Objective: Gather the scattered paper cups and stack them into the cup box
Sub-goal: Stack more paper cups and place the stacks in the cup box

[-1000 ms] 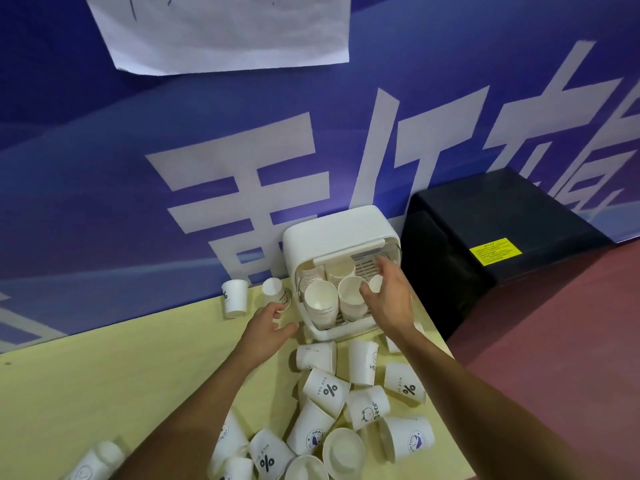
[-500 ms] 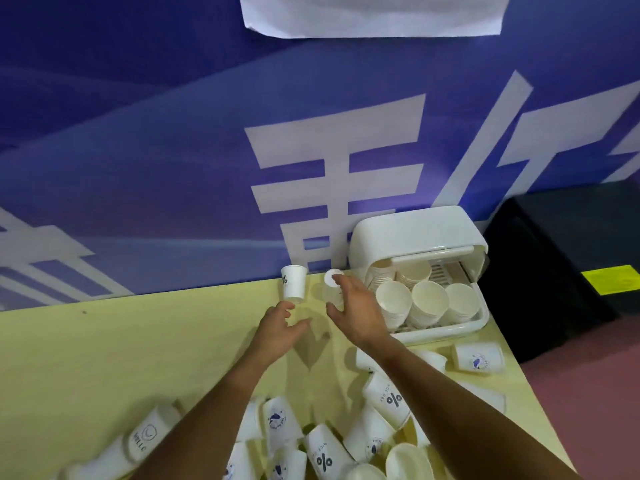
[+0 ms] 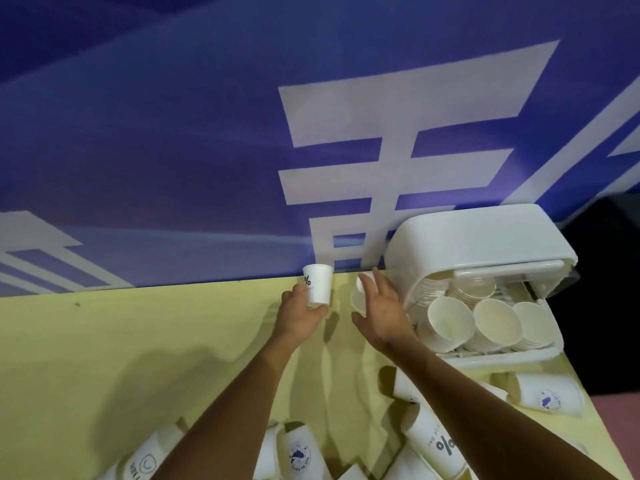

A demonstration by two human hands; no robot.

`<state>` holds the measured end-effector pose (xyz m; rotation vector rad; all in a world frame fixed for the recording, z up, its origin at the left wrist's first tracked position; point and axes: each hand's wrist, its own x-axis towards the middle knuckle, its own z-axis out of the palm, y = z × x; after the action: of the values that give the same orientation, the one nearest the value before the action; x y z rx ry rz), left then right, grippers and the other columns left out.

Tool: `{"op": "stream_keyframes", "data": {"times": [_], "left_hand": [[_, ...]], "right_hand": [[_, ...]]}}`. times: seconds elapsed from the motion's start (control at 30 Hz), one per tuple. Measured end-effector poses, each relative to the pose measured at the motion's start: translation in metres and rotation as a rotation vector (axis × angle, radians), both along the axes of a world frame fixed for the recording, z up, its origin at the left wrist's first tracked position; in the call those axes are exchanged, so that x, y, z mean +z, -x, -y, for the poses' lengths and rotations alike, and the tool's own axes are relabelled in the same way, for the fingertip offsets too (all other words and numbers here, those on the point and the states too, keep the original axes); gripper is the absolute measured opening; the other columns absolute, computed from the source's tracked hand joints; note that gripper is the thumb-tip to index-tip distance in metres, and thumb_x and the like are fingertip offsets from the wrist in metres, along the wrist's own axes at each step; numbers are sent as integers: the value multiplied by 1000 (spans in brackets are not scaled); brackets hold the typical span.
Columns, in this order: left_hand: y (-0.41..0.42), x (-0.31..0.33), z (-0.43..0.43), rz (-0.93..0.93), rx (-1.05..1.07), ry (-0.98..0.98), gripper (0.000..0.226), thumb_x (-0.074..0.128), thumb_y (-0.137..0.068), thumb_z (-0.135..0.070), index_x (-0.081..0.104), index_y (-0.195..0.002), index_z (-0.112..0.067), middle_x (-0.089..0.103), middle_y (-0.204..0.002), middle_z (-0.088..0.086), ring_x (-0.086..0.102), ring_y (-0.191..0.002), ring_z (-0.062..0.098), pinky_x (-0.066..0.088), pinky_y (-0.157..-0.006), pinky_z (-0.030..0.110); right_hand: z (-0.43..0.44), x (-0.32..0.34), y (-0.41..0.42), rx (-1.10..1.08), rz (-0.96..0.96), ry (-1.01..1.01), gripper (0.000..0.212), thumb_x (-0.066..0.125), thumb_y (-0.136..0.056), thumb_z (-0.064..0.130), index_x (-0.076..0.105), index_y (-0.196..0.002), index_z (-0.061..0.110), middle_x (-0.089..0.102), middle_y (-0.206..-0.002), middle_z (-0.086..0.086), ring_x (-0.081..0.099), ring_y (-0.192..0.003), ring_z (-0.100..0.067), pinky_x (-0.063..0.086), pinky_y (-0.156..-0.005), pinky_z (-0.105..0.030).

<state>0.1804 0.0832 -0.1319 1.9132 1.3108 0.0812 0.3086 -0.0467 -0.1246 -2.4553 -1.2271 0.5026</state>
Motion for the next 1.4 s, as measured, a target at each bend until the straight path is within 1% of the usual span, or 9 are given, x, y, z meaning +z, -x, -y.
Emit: {"op": "stream_keyframes", "data": {"times": [0.2,0.33,0.57,0.7,0.9,1.0,1.17,1.27,1.4], "left_hand": [[-25,-17,-10,37,103,0,83,71,-83,-32,22,-150,-23,41,-136,16,49,-120,34,43,-95,37],[-35,-27,-4,69,132,-14,88,70,-87,-30,11,-151,-30,46,-139,13,54,-114,35,49,-91,40],[-20,-23,16,100,196,52,78,66,-88,-21,17,-149,-22,54,-134,16,58,-106,35,45,-84,33],[3,-9,28,138,238,110,71,65,-88,-22,21,-144,-19,56,-129,14,54,-92,27,43,-77,31],[12,26,52,217,214,162,77,66,-87,-24,21,-149,-19,60,-126,12,57,-95,27,47,-79,33],[11,48,69,242,176,146,76,65,-86,-26,22,-148,-22,61,-123,9,58,-96,28,46,-77,33],[5,81,98,279,116,133,73,65,-86,-28,22,-145,-26,60,-122,8,59,-99,30,46,-77,35],[-3,99,116,281,71,97,70,66,-85,-24,26,-142,-24,60,-121,10,60,-95,30,42,-67,32],[-14,117,139,284,7,35,71,67,-84,-23,26,-141,-24,58,-123,11,59,-94,28,43,-71,31]], "right_hand": [[-16,-7,-7,60,47,56,66,54,-101,26,21,-158,32,2,-169,-3,3,-155,-27,16,-123,-43],[-10,-8,0,48,107,22,54,55,-98,19,39,-149,27,29,-160,-6,23,-147,-27,29,-118,-42],[14,-5,21,64,127,-8,49,60,-88,11,51,-134,24,46,-143,-8,45,-127,-29,43,-104,-38],[30,7,33,-27,14,-41,45,64,-86,17,48,-128,18,53,-131,-7,51,-113,-26,49,-94,-34],[60,47,38,-67,-110,-41,43,67,-83,26,44,-117,15,57,-117,-8,52,-108,-29,47,-90,-37],[77,75,32,-82,-178,-41,46,72,-81,30,44,-112,11,62,-111,-11,58,-103,-31,42,-78,-33],[113,108,25,-231,-316,-160,46,77,-72,42,44,-96,20,65,-93,-1,62,-80,-20,47,-65,-33],[139,121,12,-348,-451,-281,44,81,-69,34,43,-86,21,60,-84,4,54,-70,-13,43,-59,-27],[174,123,-15,-449,-581,-433,53,82,-74,22,44,-111,25,60,-107,4,62,-88,-12,56,-77,-32]]}}
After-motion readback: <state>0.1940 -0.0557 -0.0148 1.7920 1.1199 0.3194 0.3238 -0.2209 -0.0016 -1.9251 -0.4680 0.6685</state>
